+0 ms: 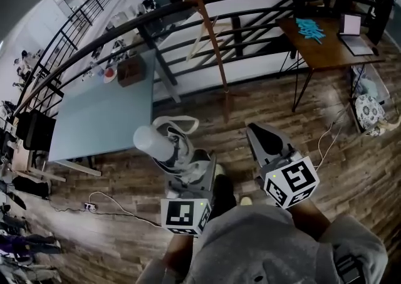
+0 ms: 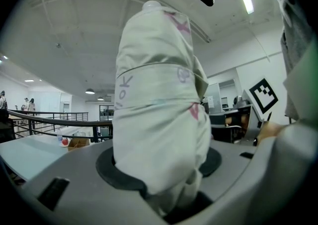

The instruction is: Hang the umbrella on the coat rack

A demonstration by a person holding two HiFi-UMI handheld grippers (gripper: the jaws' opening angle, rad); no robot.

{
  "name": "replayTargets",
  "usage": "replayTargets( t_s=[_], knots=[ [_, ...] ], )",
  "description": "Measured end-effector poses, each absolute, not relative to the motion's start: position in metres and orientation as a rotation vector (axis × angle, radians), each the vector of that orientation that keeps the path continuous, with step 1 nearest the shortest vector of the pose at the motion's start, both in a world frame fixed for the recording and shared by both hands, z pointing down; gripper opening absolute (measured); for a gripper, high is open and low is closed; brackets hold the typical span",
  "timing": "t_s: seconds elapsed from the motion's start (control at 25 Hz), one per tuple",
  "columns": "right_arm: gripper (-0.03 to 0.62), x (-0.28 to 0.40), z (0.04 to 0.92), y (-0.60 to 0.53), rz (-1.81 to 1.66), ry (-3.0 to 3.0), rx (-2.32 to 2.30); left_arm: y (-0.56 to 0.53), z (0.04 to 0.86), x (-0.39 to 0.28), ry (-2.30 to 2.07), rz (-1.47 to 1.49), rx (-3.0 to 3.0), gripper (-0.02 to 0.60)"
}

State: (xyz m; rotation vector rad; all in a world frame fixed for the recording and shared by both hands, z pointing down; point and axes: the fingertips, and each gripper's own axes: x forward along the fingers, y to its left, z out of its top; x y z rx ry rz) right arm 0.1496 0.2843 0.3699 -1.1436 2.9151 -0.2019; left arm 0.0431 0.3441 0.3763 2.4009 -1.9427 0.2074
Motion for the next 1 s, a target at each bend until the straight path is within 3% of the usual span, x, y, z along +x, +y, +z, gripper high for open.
replayTargets(
  t_s=[1.0],
  knots=[
    [0.025, 0.133, 0.363, 0.177, -0.141, 2.894, -1.282, 0.253, 0.386, -0.012, -1.896, 0.174, 2.389, 0.244]
  ],
)
